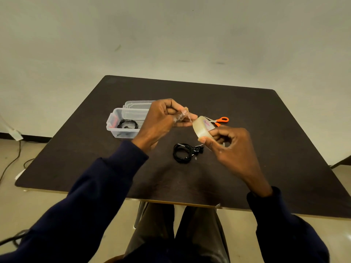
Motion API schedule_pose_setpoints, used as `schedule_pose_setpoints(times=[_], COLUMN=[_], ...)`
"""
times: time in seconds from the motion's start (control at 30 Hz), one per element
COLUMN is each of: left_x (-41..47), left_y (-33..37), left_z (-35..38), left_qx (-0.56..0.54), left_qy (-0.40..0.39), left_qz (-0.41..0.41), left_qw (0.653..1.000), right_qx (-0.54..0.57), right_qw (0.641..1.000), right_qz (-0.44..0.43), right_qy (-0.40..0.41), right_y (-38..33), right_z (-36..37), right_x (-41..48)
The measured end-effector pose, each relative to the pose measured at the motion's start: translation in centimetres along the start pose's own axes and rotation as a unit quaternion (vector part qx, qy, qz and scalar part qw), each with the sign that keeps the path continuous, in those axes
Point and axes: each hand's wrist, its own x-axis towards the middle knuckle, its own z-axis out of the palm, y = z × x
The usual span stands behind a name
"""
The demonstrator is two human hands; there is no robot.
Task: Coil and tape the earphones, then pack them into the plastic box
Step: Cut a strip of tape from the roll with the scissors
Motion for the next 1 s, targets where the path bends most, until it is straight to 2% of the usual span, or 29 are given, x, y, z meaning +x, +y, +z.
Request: schedule_pose_setpoints(times=[0.23, 0.43, 0.63, 0.77, 0.9, 0.97, 1.0], left_x=[0.1, 0.6, 2.1, 4.2, 5.6, 6.1, 6.2], left_y=[0.6, 0.3, 0.8, 1.8, 2.3, 2.2, 2.0], left_z=[0.4, 0.3, 0.6, 0.4, -0.2, -0.4, -0.5], left_qx=[0.027, -0.005, 0.055, 0.148, 0.243, 0.279, 0.294], left_qy=[0.018, -0.031, -0.003, -0.014, -0.027, -0.036, -0.038], left_qz=[0.018, -0.039, 0.032, 0.055, 0.088, 0.103, 0.106], left_qw=[0.999, 0.999, 0.998, 0.987, 0.966, 0.954, 0.949], right_qx=[-0.003, -0.006, 0.037, 0.079, 0.132, 0.097, 0.037], right_qw=[0.997, 0.998, 0.996, 0.992, 0.989, 0.994, 0.998], right_qz=[0.052, 0.053, 0.059, 0.074, 0.073, 0.056, 0.043], right_qy=[0.05, 0.045, 0.059, 0.064, 0.005, -0.008, 0.005], right_y=[0.2, 0.1, -0.2, 1.0, 2.0, 3.6, 5.4], right_z=[0.2, 0.0, 0.1, 1.4, 2.2, 1.6, 1.1], right_x=[0.5, 0.8, 1.2, 2.0, 2.4, 3.2, 4.1])
